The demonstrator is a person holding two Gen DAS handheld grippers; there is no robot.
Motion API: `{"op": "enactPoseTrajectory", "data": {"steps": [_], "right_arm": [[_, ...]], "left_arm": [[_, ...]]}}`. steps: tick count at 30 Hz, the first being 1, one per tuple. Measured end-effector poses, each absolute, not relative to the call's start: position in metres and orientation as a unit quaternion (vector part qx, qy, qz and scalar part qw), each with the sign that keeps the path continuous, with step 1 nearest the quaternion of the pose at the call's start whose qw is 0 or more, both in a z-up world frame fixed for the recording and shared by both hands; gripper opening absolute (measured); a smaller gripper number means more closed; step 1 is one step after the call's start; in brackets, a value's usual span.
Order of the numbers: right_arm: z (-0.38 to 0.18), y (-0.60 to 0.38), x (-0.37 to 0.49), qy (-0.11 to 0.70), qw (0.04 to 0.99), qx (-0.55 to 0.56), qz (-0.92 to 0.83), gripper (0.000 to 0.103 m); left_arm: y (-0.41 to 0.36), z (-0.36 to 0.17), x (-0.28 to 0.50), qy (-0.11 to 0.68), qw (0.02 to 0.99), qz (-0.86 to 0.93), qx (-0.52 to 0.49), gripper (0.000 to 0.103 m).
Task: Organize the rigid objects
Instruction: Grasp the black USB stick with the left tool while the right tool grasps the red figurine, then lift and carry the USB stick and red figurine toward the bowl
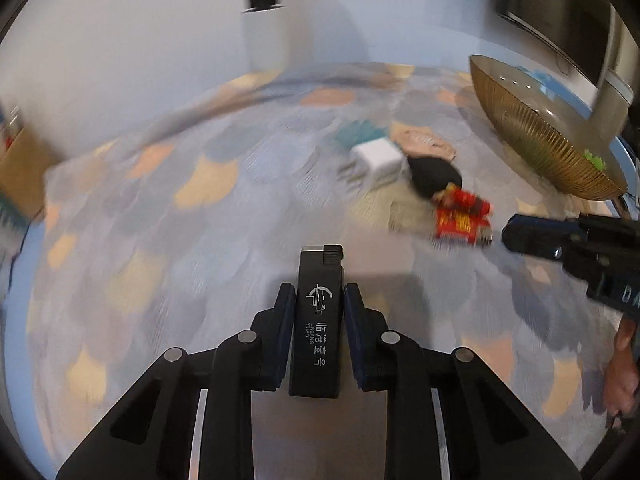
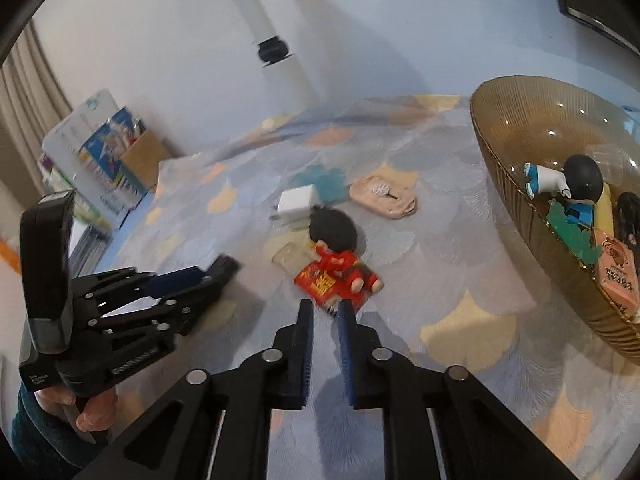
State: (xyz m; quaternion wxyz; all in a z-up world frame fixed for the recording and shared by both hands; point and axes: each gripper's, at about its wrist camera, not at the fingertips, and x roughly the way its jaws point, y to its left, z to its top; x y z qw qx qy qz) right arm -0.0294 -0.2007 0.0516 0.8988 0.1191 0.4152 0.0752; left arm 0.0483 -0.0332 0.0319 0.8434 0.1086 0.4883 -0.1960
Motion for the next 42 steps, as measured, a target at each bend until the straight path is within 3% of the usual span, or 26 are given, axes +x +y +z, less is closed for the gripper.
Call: {"op": "enactPoseTrajectory", "data": {"steps": [3, 13, 15, 18, 22, 23, 24, 31, 40, 42], "right_arm": [[0.058, -0.198, -0.021, 0.418, 0.901, 0.094, 0.069, 0.046], [0.042, -0.185, 0.037, 0.429, 0.898, 0.062, 0.069, 0.046], [0.04, -0.186, 0.04, 0.43, 0.898, 0.059, 0.068, 0.032], [0.04, -0.192, 0.035, 0.424, 0.901, 0.069, 0.07, 0.032], [0.05, -0.203, 0.012, 0.413, 0.903, 0.088, 0.075, 0.032], [0.055, -0.205, 0.001, 0.411, 0.904, 0.089, 0.08, 0.032], [0.058, -0.205, -0.008, 0.409, 0.904, 0.087, 0.084, 0.032], [0.06, -0.204, -0.089, 0.433, 0.894, 0.057, 0.104, 0.032], [0.033, -0.214, -0.131, 0.459, 0.88, 0.068, 0.103, 0.032], [0.03, -0.215, -0.138, 0.459, 0.879, 0.072, 0.111, 0.036]], "left_arm": [[-0.022, 0.03, 0.036, 0.487, 0.849, -0.179, 0.097, 0.022], [-0.017, 0.027, 0.034, 0.485, 0.856, -0.17, 0.06, 0.022], [-0.017, 0.027, 0.033, 0.489, 0.855, -0.164, 0.056, 0.022], [-0.019, 0.024, 0.032, 0.489, 0.855, -0.162, 0.058, 0.029], [-0.027, 0.023, 0.031, 0.487, 0.858, -0.15, 0.069, 0.031], [-0.029, 0.023, 0.03, 0.485, 0.859, -0.147, 0.07, 0.023], [-0.03, 0.023, 0.028, 0.486, 0.859, -0.146, 0.064, 0.021], [-0.028, 0.029, -0.013, 0.493, 0.857, -0.15, -0.003, 0.021], [-0.044, 0.028, -0.057, 0.49, 0.858, -0.153, 0.016, 0.021], [-0.043, 0.029, -0.06, 0.488, 0.859, -0.154, 0.022, 0.022]]}}
